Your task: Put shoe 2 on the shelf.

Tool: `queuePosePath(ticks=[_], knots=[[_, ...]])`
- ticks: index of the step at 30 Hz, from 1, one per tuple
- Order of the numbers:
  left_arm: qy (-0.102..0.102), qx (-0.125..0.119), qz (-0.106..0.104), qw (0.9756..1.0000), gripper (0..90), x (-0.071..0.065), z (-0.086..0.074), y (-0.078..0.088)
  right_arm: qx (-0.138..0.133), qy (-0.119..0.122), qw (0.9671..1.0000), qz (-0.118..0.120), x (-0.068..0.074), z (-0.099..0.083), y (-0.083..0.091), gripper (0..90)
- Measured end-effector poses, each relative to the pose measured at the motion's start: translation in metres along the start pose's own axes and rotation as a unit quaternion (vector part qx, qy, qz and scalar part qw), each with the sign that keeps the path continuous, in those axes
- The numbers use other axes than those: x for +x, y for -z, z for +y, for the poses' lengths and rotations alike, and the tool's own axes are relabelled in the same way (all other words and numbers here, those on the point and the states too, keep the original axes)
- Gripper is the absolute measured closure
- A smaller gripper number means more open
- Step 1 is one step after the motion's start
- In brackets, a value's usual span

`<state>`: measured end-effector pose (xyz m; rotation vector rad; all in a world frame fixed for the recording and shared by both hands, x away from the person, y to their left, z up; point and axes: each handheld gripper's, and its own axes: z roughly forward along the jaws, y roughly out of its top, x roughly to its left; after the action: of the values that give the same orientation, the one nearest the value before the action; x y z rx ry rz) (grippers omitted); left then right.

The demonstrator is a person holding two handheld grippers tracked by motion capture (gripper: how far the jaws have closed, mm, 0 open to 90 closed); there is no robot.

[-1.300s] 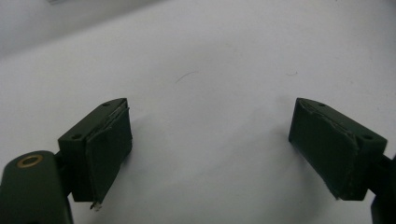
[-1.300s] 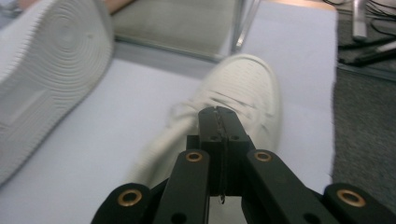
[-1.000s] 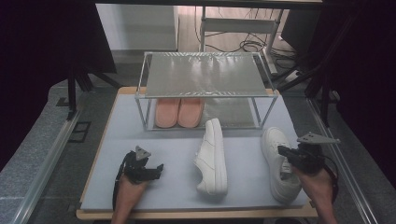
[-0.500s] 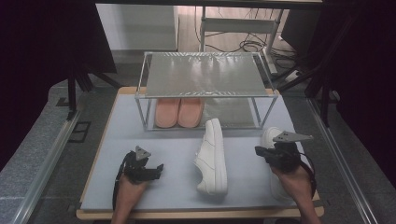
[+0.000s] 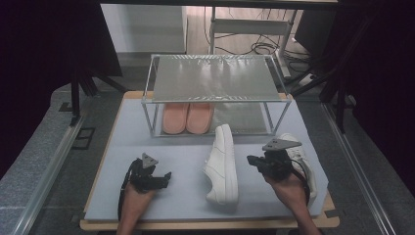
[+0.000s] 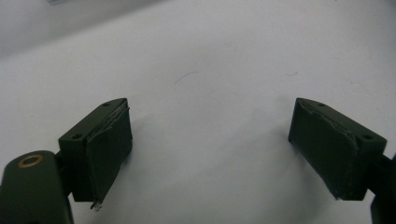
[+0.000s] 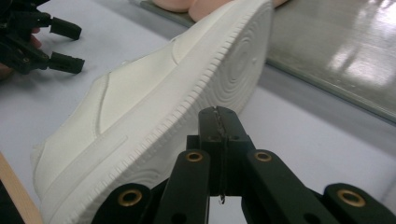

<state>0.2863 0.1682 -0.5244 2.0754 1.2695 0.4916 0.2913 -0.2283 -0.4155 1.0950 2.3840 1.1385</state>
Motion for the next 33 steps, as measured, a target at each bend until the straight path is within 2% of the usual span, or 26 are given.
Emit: queuePosePath(ticks=[15,22,33], knots=[[0.000,-0.001,0.001,1.0000,13.6,0.000,0.000,0.000,0.006,0.019,0.9995,0.024,0.019,0.007,-0.037,89.8],[-0.002,-0.002,0.003,1.0000,13.6,-0.001,0.000,0.000,0.012,0.031,0.9993,0.019,0.023,0.011,-0.044,89.9],[-0.003,-0.002,0.004,1.0000,13.6,-0.001,0.000,0.000,0.004,0.015,0.9997,0.018,0.017,0.001,-0.038,90.0]])
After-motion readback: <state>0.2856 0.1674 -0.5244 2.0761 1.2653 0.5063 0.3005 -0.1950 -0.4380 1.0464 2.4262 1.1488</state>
